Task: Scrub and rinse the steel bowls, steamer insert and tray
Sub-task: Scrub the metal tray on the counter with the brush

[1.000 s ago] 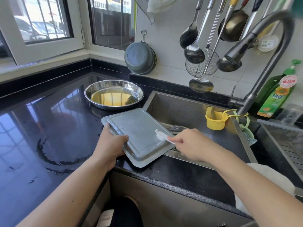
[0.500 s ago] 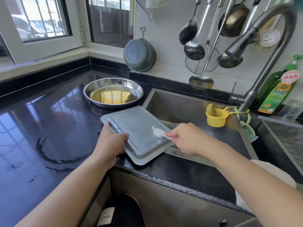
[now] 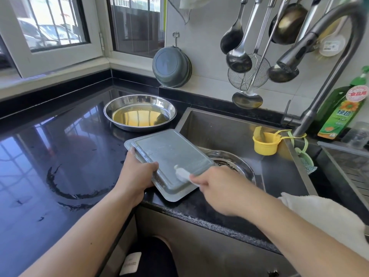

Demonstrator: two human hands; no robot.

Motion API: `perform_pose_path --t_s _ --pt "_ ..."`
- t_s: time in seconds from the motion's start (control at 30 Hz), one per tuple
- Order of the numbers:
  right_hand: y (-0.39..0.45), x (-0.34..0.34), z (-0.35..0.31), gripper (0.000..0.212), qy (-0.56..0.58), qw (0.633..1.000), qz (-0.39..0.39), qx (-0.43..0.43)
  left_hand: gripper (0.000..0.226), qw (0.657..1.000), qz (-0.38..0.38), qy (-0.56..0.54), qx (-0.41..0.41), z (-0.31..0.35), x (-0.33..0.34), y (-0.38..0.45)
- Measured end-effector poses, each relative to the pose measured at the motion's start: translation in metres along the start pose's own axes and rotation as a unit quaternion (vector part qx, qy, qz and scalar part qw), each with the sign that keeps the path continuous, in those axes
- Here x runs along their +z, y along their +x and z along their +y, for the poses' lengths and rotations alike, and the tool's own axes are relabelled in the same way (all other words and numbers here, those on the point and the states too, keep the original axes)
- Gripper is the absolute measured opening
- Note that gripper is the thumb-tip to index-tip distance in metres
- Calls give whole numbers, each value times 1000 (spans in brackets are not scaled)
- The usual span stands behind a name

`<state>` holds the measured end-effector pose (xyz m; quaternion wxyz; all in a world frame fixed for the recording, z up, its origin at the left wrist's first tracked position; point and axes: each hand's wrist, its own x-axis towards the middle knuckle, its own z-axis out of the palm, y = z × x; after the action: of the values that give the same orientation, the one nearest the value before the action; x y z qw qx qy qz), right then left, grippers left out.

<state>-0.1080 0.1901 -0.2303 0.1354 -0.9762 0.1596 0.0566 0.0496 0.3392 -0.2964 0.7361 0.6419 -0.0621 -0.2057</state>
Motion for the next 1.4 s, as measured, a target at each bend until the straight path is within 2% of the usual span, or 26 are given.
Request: perform_pose_path --t_s 0.13,0.3,0.4,0.53,0.67,0.8,0.93,1.03,1.2,1.33,1.4 --pt "13 -16 14 50 -35 996 29 79 50 1000 -2 -1 2 -1 0 0" --pt "-14 5 -19 52 22 1000 -10 -6 56 1000 -1 8 11 -2 0 1" --pt "-6 -7 -10 51 -3 998 34 61 55 1000 3 8 18 -4 0 1" --pt "-32 4 -39 56 -2 1000 13 -3 58 1000 7 10 15 -4 -1 3" --pt "-16 -4 -24 56 -2 998 39 55 56 1000 9 5 10 -5 0 3" --pt "-25 8 -43 53 21 999 24 -1 57 1000 9 13 12 -4 0 4" --pt "-2 -4 -32 51 19 998 37 53 53 1000 5 8 8 -3 0 2" --pt "-12 3 -50 46 18 1000 10 4 54 1000 11 10 7 -2 1 2" --pt "12 -1 -24 47 -8 998 47 45 72 1000 -7 13 -12 2 -1 -1" --pt "-15 0 -15 44 -6 999 5 -45 69 998 -36 -16 -53 9 -4 -4" --pt "-27 0 -15 44 -41 995 -2 -93 69 997 -38 -9 -65 10 -4 -4"
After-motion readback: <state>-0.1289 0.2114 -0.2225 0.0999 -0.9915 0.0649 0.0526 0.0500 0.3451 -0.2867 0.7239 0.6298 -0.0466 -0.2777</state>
